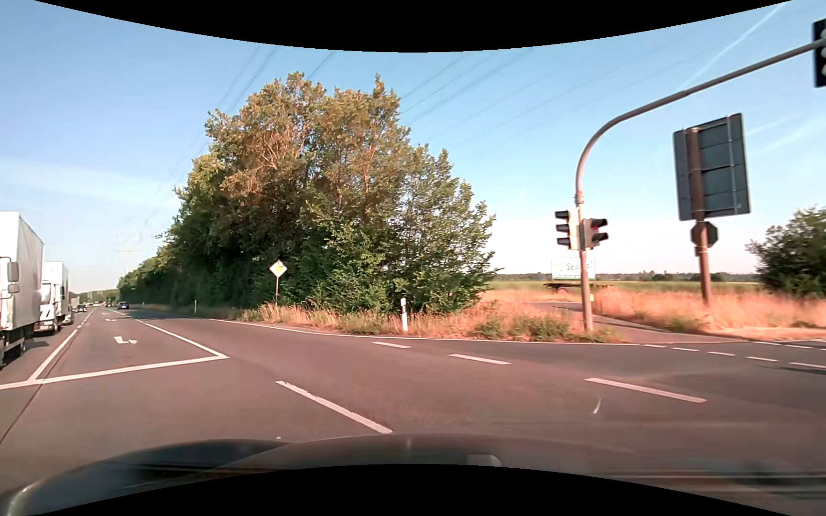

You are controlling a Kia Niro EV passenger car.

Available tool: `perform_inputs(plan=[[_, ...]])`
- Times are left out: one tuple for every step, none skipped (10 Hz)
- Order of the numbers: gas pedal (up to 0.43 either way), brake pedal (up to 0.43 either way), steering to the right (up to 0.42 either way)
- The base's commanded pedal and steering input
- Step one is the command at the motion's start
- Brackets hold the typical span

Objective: Follow the waypoints while adhering to traffic rules and regulations

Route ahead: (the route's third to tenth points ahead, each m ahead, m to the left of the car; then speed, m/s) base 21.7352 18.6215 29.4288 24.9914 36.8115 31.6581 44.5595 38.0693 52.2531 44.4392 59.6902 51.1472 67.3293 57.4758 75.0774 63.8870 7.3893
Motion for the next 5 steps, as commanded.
perform_inputs(plan=[[0.189, 0.0, -0.22], [0.189, 0.0, -0.218], [0.189, 0.0, -0.215], [0.189, 0.0, -0.213], [0.189, 0.0, -0.209]])
